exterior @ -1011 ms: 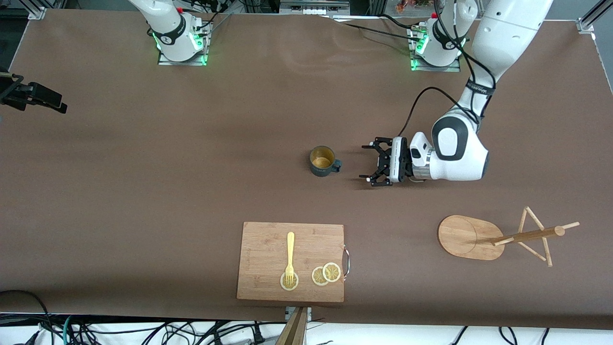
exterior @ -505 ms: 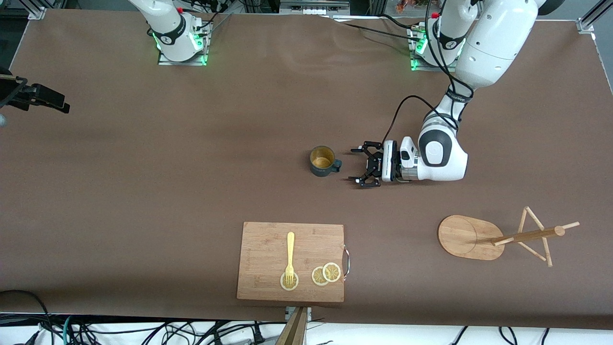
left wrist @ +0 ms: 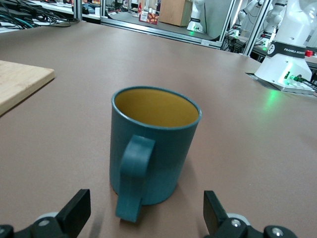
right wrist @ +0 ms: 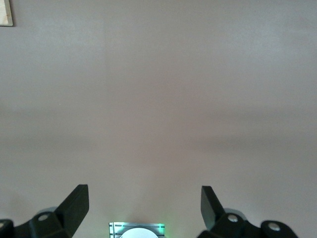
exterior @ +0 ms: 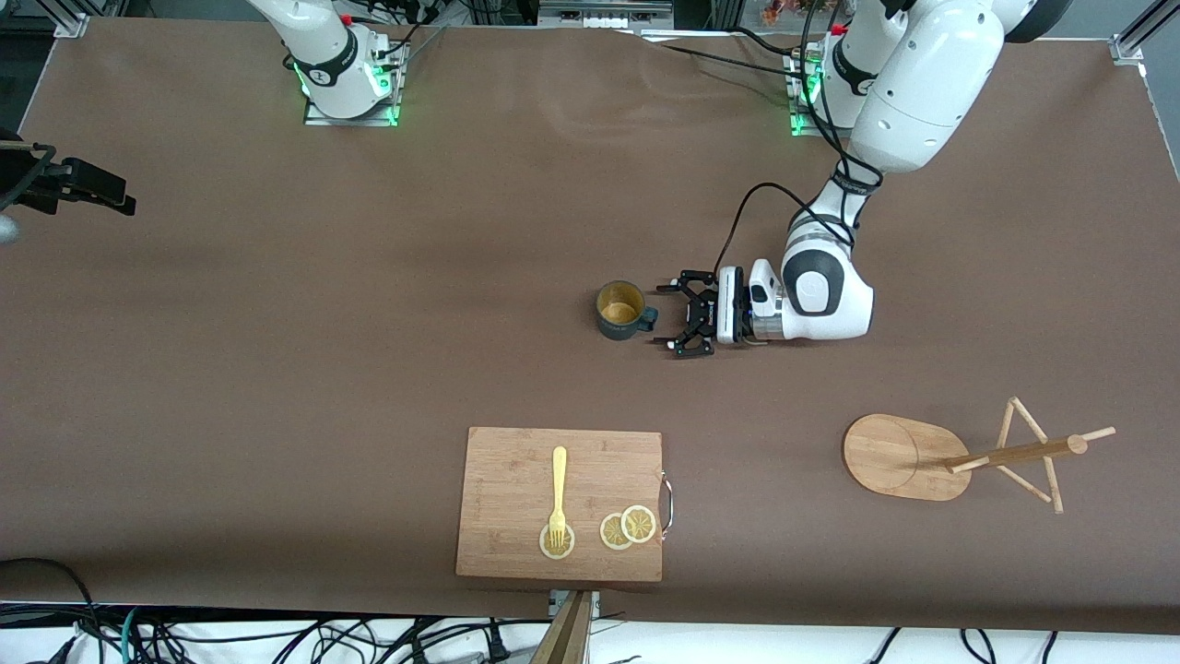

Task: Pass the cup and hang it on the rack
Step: 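Move the left gripper toward the mug handle, then close the left gripper on the mug handle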

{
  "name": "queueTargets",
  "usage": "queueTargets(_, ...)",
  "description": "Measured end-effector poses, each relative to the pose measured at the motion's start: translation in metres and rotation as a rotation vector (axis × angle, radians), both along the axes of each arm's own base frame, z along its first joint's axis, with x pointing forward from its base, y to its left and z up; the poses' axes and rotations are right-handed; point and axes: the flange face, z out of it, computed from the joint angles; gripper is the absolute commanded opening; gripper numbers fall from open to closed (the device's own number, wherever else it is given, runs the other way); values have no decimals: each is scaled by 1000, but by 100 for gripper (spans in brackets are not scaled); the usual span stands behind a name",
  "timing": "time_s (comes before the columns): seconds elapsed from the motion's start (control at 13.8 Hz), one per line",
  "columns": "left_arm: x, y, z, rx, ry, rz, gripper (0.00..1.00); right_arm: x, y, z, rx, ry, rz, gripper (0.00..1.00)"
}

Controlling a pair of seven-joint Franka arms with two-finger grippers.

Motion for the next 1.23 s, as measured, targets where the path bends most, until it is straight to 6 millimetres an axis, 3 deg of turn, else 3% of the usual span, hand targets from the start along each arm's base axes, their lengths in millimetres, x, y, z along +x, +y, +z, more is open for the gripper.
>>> queueTargets(0.94, -13, -20, -5, -24, -36, 30, 99, 6, -7, 6, -5, -59, 5, 100)
queueTargets(1.01, -15, -25, -5, -30, -35, 32, 96, 6, -6, 8, -5, -64, 8, 100)
queueTargets(1.23, -19, -31, -6, -31, -44, 24, 74, 7, -3, 9, -5, -66, 16, 100)
